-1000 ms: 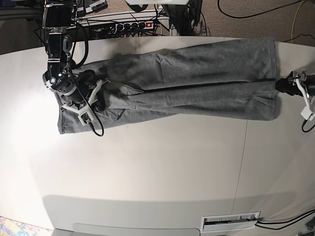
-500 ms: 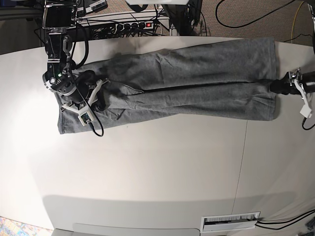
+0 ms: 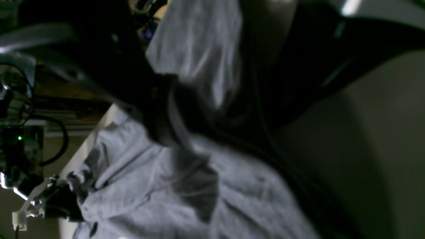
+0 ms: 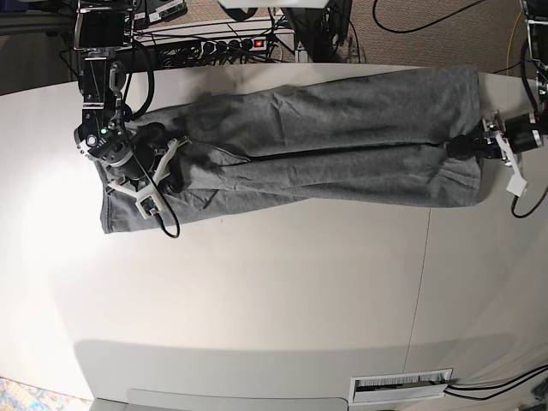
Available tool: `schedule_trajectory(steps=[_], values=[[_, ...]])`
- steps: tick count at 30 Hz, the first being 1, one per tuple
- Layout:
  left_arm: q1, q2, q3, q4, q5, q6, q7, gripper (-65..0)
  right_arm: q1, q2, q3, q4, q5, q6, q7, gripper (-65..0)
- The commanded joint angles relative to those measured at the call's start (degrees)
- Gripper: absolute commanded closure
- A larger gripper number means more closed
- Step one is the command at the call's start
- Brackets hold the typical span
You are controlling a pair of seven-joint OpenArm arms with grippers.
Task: Fold the T-shirt properly
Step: 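Hold both ends of the strip and smooth it along the table, then lift the strip end with the left gripper and fold it toward the right gripper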
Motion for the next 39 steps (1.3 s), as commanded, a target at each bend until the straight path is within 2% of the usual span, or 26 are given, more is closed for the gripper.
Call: schedule_trajectory(steps=[1,3,5,7,11,19,21,24,28,35,39], values=[[0.31,-0.44,0.26,-0.15,4.17,0.95,2.89,-24.3,0.61,0.68,0.31,0.57,-0.35,-0.26,-1.01,0.0],[0.31,-0.33,0.24,-0.13,4.17,0.95,2.91,-13.9,0.61,0.68,0.31,0.57,-0.35,-0.26,-1.11,0.0],[0.00,-0.59,0.24,-0.11,3.80,0.95,3.19,-0.5,0.61,0.68,0.31,0.57,-0.33,-0.26,-1.07,0.0],[-0.42,-0.79,0.20,-0.09,1.36,0.95,4.46,0.0,0.61,0.66,0.31,0.57,-0.33,-0.26,-1.09,0.0],[-2.05,-0.66,0.20,0.11,1.28,0.95,10.40,0.0,0.61,0.66,-0.33,0.57,-0.31,-0.26,-1.31,0.0],[-8.31,-0.44,0.20,1.84,1.28,0.95,11.43,0.0,0.81,0.66,-9.11,0.57,-0.35,-0.48,-1.86,0.0],[-9.05,-0.11,0.20,3.28,1.28,0.95,11.89,0.0,1.27,0.66,-11.41,0.57,-0.37,-2.58,-1.88,0.0],[-8.90,0.20,0.20,7.19,1.28,0.95,11.93,0.0,2.27,0.66,-13.46,0.57,-0.44,-5.25,-1.90,0.0],[-8.52,0.00,0.20,13.79,1.28,0.95,12.15,0.0,3.28,0.68,-13.88,0.57,-0.61,-6.03,-2.43,0.0],[-8.44,-1.18,0.20,27.10,1.28,0.95,14.29,0.0,3.30,0.68,-13.88,0.57,-2.75,-9.27,-2.71,0.0],[-8.20,-0.31,0.20,33.22,1.28,0.95,14.03,0.0,3.30,0.66,-13.88,0.57,-2.73,-9.55,-2.69,0.0]])
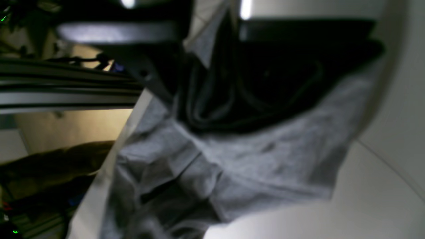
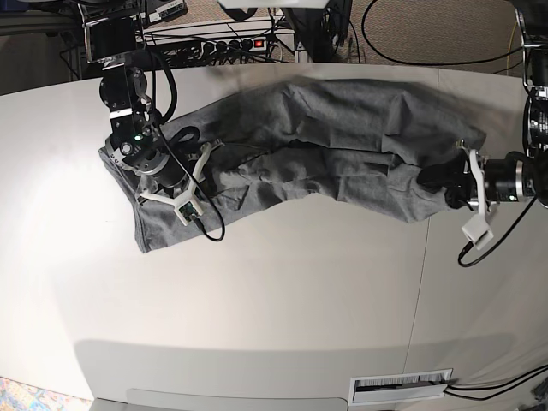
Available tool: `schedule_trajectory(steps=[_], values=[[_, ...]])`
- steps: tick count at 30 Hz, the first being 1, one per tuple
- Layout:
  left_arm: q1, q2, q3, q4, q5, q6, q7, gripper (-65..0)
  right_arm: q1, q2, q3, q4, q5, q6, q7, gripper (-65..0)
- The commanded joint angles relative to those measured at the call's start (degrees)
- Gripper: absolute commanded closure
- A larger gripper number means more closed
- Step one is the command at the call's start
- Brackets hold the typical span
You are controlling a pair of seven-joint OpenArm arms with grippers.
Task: Fold the T-shirt properly
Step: 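Lift the strip end with the left gripper and fold it toward the right gripper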
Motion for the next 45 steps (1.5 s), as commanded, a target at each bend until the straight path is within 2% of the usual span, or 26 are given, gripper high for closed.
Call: schedule_trajectory(steps=[1,5,13,16,20,23,27,31,34,39,45], values=[[-0.94,-0.46,-0.50,2.25,-1.63,-0.08,-0.87,0.0,0.28,0.50,0.07,0.09,-1.62,-0.48,-2.05,0.0],[-0.94,3.26,-0.50,6.69,-1.63,-0.08,-0.85,0.0,0.28,0.50,0.07,0.09,-1.62,-0.50,-2.01,0.0],[-0.33,15.10,-0.50,8.00,-1.63,-0.08,-0.81,0.0,0.28,0.50,0.07,0.09,-1.64,-0.68,-2.16,0.0],[0.24,18.82,-0.50,8.00,-1.63,-0.08,-0.76,0.0,0.28,0.42,0.07,0.09,-2.54,-2.51,-1.81,0.0],[0.31,19.76,-0.50,8.00,-1.63,-0.08,-0.85,0.0,0.26,-0.11,0.09,0.09,-10.23,-6.56,-3.85,0.0],[0.39,17.90,-0.50,8.00,-1.63,-0.08,-0.85,0.0,0.26,-0.09,0.81,0.09,-15.28,-8.68,-8.61,0.0],[0.68,15.15,-0.52,8.00,-1.63,-0.08,-1.05,0.0,0.26,-0.11,2.51,0.09,-15.50,-8.66,-15.50,0.0],[0.79,15.67,-0.55,8.07,-1.63,-0.08,-0.79,0.0,0.26,-0.13,2.43,0.11,-11.82,-8.63,-17.44,0.0],[0.83,18.18,-0.55,9.18,-1.63,-0.08,-0.61,0.0,0.24,-0.13,2.43,0.11,-8.59,-8.63,-17.68,0.0],[0.98,24.28,-0.55,11.28,-1.63,-0.08,-0.83,0.0,0.22,-0.92,2.32,0.11,-4.94,-8.59,-17.90,0.0],[2.78,32.02,-0.48,11.26,-1.63,-0.08,-0.83,0.0,0.15,-2.03,2.32,0.11,-4.79,-8.48,-18.12,0.0]])
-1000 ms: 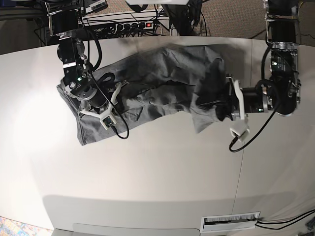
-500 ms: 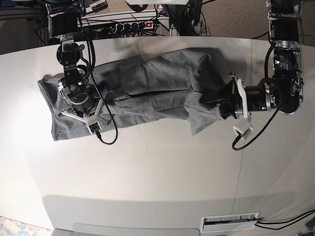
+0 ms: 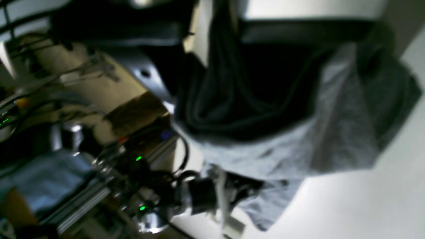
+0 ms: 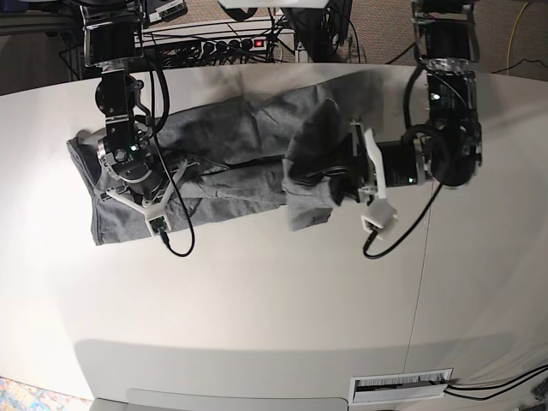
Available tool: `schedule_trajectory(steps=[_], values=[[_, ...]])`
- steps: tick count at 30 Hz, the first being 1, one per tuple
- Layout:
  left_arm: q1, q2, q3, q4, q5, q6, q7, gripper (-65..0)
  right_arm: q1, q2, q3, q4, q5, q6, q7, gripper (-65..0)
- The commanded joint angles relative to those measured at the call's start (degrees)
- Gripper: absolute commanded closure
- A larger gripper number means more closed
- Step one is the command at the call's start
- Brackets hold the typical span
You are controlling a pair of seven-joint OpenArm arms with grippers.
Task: Fold the T-shirt properly
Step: 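Lift the strip end with the left gripper and fold it toward the right gripper, then press the folded end down beside the right gripper with the left gripper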
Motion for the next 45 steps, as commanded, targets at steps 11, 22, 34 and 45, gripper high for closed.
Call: schedule_trajectory(steps=[11,22,34,45], values=[[0.22,12.72,-0.13,0.44,6.14,-0.08,-8.81,0.0,-0.98,-0.44,-0.44,0.59,2.69,2.19,-5.79,0.0],[4.55,14.01,-0.04,0.42,26.43,-0.08,-19.80,0.0,-0.96,-0.39,-0.44,5.05,2.62,2.19,-5.70,0.0],[8.31,10.80,-0.04,0.50,14.93,-0.08,-10.99,0.0,-0.96,-0.42,-0.44,5.05,0.50,2.19,-3.82,0.0],[9.22,6.10,-0.04,0.57,8.35,-0.08,-9.88,0.0,-0.96,-0.42,-0.44,5.03,0.50,2.16,-2.29,0.0]])
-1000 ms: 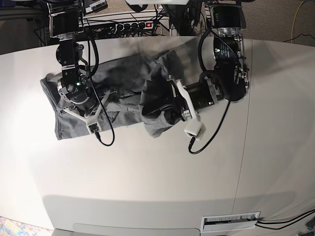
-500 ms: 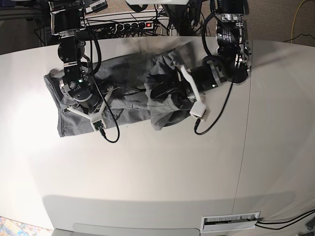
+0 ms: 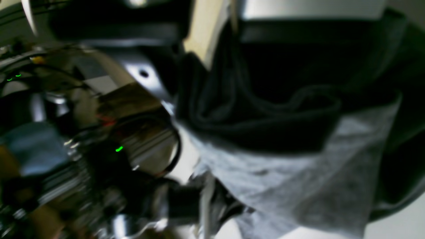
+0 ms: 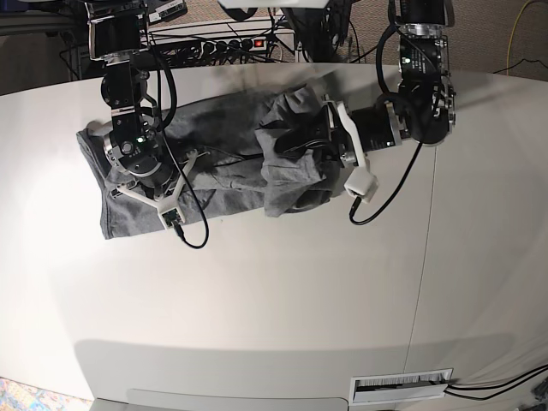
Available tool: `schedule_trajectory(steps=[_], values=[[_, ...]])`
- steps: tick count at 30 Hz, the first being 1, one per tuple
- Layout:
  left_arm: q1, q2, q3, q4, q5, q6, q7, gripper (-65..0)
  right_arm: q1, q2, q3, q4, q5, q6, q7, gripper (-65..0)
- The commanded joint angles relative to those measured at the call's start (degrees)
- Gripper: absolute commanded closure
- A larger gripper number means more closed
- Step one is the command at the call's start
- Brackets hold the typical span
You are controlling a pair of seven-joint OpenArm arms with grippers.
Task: Fold the T-shirt properly
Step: 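Press the folded end down beside the right gripper with the left gripper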
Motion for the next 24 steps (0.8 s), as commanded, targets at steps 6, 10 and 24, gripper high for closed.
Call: schedule_trajectory(steps=[6,10,24], values=[[-0.33,7.93,0.07,1.07,-3.48,-0.49,-1.01,0.0,0.37,0.20,-0.02,0.35,0.46,0.37,-0.02,0.0],[-0.35,11.17,2.58,1.07,-1.29,-0.49,-1.07,0.0,0.35,0.20,-0.02,0.35,0.46,0.37,-0.11,0.0],[-2.47,11.17,19.54,1.07,27.89,-0.49,-14.99,-30.5,0.46,0.20,-0.02,0.37,0.46,0.37,-0.02,0.0]])
